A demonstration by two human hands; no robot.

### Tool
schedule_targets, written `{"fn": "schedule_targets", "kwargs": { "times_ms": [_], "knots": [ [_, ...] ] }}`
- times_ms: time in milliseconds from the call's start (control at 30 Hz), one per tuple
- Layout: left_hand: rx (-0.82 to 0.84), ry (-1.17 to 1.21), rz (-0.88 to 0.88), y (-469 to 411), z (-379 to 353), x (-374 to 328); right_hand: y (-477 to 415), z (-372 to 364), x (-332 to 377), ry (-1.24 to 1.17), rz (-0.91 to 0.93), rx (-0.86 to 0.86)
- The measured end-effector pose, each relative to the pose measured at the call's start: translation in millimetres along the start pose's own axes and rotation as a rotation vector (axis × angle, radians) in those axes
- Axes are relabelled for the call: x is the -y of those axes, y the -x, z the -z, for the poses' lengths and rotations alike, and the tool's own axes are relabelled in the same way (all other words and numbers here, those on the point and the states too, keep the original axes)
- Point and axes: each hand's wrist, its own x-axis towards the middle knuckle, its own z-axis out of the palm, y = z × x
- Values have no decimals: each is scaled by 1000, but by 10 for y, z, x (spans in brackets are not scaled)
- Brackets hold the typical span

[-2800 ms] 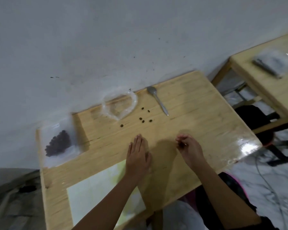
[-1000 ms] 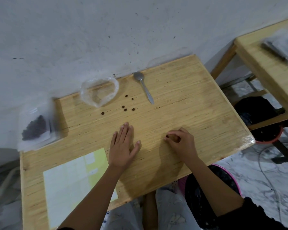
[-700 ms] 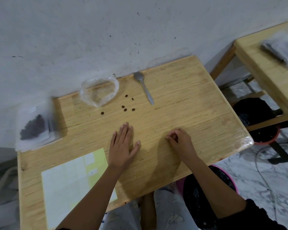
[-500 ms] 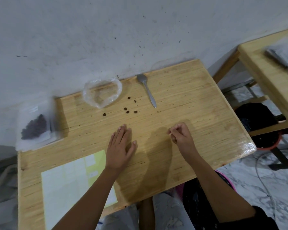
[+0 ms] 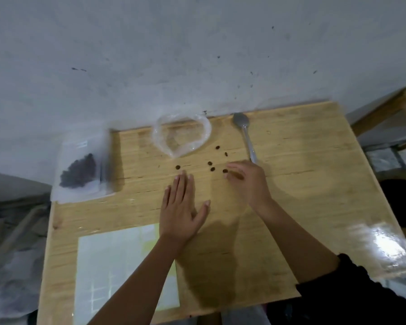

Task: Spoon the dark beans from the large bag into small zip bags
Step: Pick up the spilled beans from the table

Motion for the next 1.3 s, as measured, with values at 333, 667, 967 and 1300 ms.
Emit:
{"fn": "schedule_targets", "kwargs": {
  "times_ms": [333, 667, 967, 1300],
  "knots": [
    [0, 17, -5, -12, 36, -6, -148, -80, 1, 58, 63, -22],
    [-25, 46, 7, -13, 57, -26, -91, -23, -25, 77, -8, -52],
    [-27, 51, 12, -12, 50, -21, -66, -13, -8, 19, -56, -9],
    [-31, 76, 11, -7, 48, -26, -64, 4, 188, -727, -404, 43]
  ]
}}
